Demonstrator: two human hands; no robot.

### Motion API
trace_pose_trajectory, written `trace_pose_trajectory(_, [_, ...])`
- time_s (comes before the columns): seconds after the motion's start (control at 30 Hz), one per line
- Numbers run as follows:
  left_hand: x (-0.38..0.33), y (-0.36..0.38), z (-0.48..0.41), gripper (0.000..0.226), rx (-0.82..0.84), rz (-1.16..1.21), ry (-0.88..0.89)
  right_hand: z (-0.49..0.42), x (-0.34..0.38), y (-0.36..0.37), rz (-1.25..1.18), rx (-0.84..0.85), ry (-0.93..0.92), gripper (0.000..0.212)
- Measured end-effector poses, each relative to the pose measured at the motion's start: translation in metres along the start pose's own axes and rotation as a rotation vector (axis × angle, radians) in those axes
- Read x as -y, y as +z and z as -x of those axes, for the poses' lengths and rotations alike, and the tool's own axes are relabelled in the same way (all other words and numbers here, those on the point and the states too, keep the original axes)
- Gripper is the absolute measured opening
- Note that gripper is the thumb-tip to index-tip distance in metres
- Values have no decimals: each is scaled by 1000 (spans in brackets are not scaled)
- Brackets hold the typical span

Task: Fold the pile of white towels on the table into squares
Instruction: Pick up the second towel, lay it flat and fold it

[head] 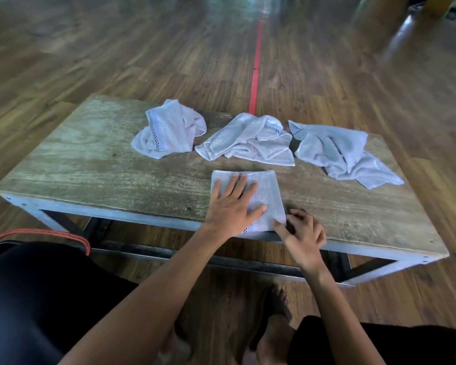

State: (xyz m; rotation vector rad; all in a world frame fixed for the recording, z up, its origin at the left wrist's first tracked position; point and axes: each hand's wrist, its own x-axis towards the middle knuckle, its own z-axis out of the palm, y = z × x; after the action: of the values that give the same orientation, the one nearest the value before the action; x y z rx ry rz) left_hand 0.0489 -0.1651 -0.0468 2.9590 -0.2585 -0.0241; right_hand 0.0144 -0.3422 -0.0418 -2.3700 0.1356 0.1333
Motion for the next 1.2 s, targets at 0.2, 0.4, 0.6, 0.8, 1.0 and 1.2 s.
trace_pose_trajectory(0.2, [2,1,-3,74,-1,-10,-3,-1,-5,-9,118,73,-90,54])
trace_pose_trajectory(0.4, [2,0,-3,74,-4,0,4,-5,-2,-11,158,85,-75,48])
trace_pose_trajectory(0.6, [19,-9,9,57,-27,173,-48,-14,27,-16,118,-335,-224,21])
trace_pose_trajectory(0.8, [26,-2,20,58,-36,160,-173,-38,53,20,615,7,-485,65])
trace_pose_trajectory(1.0, [33,2,14,74,-41,110,-159,-68,41,19,667,197,-310,74])
trace_pose_trajectory(1.2, [39,-2,5,71,16,235,-218,-70,31,14,320,184,-221,66])
